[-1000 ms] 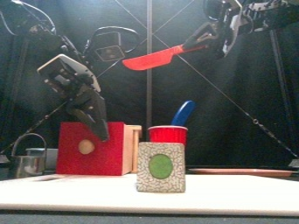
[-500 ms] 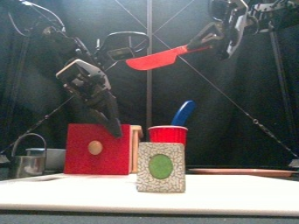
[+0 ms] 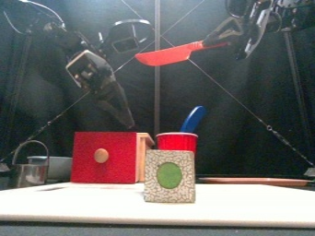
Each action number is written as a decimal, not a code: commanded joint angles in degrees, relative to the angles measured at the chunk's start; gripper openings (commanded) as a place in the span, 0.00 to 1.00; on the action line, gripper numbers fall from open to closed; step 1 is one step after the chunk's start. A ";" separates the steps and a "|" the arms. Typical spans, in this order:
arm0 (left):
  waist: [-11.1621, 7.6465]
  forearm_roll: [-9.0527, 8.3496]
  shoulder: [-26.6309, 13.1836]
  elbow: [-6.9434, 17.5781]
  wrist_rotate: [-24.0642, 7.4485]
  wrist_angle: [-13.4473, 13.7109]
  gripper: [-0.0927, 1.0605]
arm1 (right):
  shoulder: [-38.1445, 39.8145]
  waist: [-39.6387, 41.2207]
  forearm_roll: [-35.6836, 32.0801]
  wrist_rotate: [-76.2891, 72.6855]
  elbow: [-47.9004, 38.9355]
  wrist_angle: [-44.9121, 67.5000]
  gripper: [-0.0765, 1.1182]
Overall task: Place sushi on board then cut the sushi with the knife then place the pieces on the plate
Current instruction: Grasp knife edge with left hand
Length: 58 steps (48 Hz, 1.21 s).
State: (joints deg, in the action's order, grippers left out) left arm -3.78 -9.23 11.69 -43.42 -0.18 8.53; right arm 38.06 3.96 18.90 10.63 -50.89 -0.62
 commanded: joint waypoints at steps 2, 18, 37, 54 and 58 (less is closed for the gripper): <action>-0.26 5.36 3.60 -2.64 0.09 -4.83 0.35 | 0.00 -3.25 0.09 -0.09 -1.05 0.62 0.38; -1.14 17.05 8.53 -14.50 -0.18 -31.73 0.49 | -3.60 -8.00 0.70 -1.93 -4.83 3.87 0.37; -2.81 18.63 -0.26 -10.90 -0.53 -37.27 0.77 | -6.24 -7.91 0.53 -1.93 -3.96 4.66 0.37; -2.81 17.84 -6.86 -5.36 -0.53 -37.79 0.74 | -7.47 -7.65 0.26 -1.93 -3.96 5.89 0.37; -2.90 17.93 -7.82 -4.75 -0.53 -37.79 0.73 | -7.56 -7.65 0.26 -1.93 -3.96 5.89 0.37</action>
State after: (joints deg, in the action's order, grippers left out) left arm -6.59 8.70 3.96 -49.83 -0.62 -28.74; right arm 30.23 -3.78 19.16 8.70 -56.25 4.66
